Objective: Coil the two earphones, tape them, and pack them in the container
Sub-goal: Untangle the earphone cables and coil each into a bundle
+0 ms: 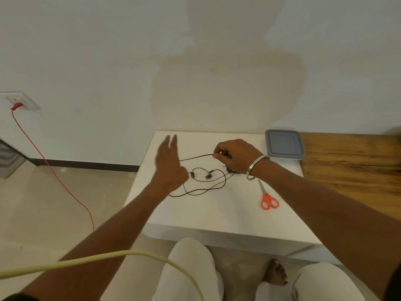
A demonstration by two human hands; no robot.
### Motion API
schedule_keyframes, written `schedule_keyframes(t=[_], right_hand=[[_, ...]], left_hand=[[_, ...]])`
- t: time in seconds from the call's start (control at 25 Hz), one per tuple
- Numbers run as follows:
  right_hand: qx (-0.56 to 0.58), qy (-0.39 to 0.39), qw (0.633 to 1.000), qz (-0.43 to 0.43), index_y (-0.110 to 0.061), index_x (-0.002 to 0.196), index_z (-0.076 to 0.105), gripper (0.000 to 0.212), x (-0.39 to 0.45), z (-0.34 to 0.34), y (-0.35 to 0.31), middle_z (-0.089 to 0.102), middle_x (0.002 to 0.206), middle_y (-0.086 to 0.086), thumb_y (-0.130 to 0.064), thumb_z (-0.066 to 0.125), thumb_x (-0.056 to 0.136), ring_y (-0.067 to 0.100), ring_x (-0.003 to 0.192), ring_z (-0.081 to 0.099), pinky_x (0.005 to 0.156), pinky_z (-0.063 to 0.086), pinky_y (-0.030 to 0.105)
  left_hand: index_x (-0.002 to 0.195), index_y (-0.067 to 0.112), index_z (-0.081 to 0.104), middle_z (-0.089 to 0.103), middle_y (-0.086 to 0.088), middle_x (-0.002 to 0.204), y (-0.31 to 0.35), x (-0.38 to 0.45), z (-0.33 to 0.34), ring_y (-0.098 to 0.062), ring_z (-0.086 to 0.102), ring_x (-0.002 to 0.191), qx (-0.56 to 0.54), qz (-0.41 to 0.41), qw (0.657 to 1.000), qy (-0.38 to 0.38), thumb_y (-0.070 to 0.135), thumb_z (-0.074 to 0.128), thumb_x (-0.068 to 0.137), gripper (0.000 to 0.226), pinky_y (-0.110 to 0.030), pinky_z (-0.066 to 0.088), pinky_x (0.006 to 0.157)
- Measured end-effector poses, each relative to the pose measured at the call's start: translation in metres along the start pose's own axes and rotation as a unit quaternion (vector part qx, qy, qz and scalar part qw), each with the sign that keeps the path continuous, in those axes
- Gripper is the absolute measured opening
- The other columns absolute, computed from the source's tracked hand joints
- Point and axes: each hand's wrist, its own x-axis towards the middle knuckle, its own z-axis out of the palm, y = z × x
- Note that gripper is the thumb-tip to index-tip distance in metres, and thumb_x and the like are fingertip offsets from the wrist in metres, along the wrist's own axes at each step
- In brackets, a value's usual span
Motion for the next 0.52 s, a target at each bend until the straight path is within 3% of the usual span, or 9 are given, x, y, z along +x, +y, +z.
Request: schedule_keyframes(t=[0.08, 0.16, 0.2, 0.28, 0.4, 0.52], right_hand=[[0.004, 0.008, 1.000, -0.021, -0.025, 0.090, 0.063, 0.020, 0.003, 0.001, -0.007, 0.062, 0.072, -0.011, -0.040, 0.049, 0.092, 0.009, 0.067, 0.055, 0.063, 0.050, 0.033], [0.014, 0.027, 0.999, -0.036, -0.025, 0.083, 0.060, 0.019, 0.004, 0.000, -0.011, 0.053, 0.062, -0.013, -0.038, 0.049, 0.092, 0.006, 0.059, 0.048, 0.056, 0.043, 0.029], [0.018, 0.031, 0.999, -0.038, -0.024, 0.084, 0.061, 0.020, 0.005, -0.001, -0.011, 0.053, 0.061, -0.013, -0.038, 0.049, 0.092, 0.006, 0.058, 0.047, 0.055, 0.040, 0.028], [0.018, 0.022, 0.999, -0.036, -0.024, 0.090, 0.064, 0.022, 0.005, -0.004, -0.010, 0.059, 0.068, -0.010, -0.039, 0.049, 0.093, 0.008, 0.062, 0.050, 0.057, 0.043, 0.028], [0.013, 0.006, 1.000, -0.017, -0.023, 0.095, 0.065, 0.024, 0.002, -0.009, 0.000, 0.065, 0.075, -0.006, -0.040, 0.048, 0.094, 0.011, 0.068, 0.056, 0.064, 0.051, 0.033], [0.013, 0.010, 1.000, 0.010, -0.021, 0.096, 0.066, 0.025, -0.004, -0.017, 0.016, 0.065, 0.077, -0.005, -0.039, 0.048, 0.094, 0.014, 0.071, 0.058, 0.068, 0.051, 0.033]], left_hand=[[0.150, 0.013, 0.030, 0.038, -0.005, 0.151, 0.018, -0.002, 0.007, -0.017, 0.031, 0.141, -0.087, 0.128, 0.988, -0.024, 0.000, 0.054, 0.086, 0.069, -0.030, 0.025, 0.117], [0.130, 0.014, 0.053, 0.066, 0.001, 0.115, 0.030, 0.001, 0.006, -0.009, 0.061, 0.108, -0.139, 0.166, 0.974, -0.061, 0.007, 0.050, 0.096, 0.035, -0.020, 0.045, 0.093], [0.119, 0.014, 0.060, 0.069, 0.002, 0.093, 0.033, 0.003, 0.005, -0.007, 0.066, 0.085, -0.155, 0.157, 0.972, -0.073, 0.009, 0.048, 0.098, 0.025, -0.020, 0.048, 0.078], [0.107, 0.014, 0.065, 0.062, 0.003, 0.069, 0.031, 0.005, 0.002, -0.008, 0.057, 0.057, -0.147, 0.156, 0.975, -0.058, 0.013, 0.044, 0.101, 0.022, -0.021, 0.045, 0.060], [0.100, 0.015, 0.068, 0.051, 0.007, 0.059, 0.018, 0.005, -0.010, -0.009, 0.044, 0.050, -0.140, 0.180, 0.973, 0.030, 0.015, 0.046, 0.101, 0.022, -0.020, 0.037, 0.052], [0.098, 0.015, 0.070, 0.047, 0.011, 0.052, -0.003, 0.011, -0.030, -0.010, 0.039, 0.044, -0.126, 0.148, 0.974, 0.117, 0.016, 0.050, 0.099, 0.020, -0.017, 0.030, 0.048]])
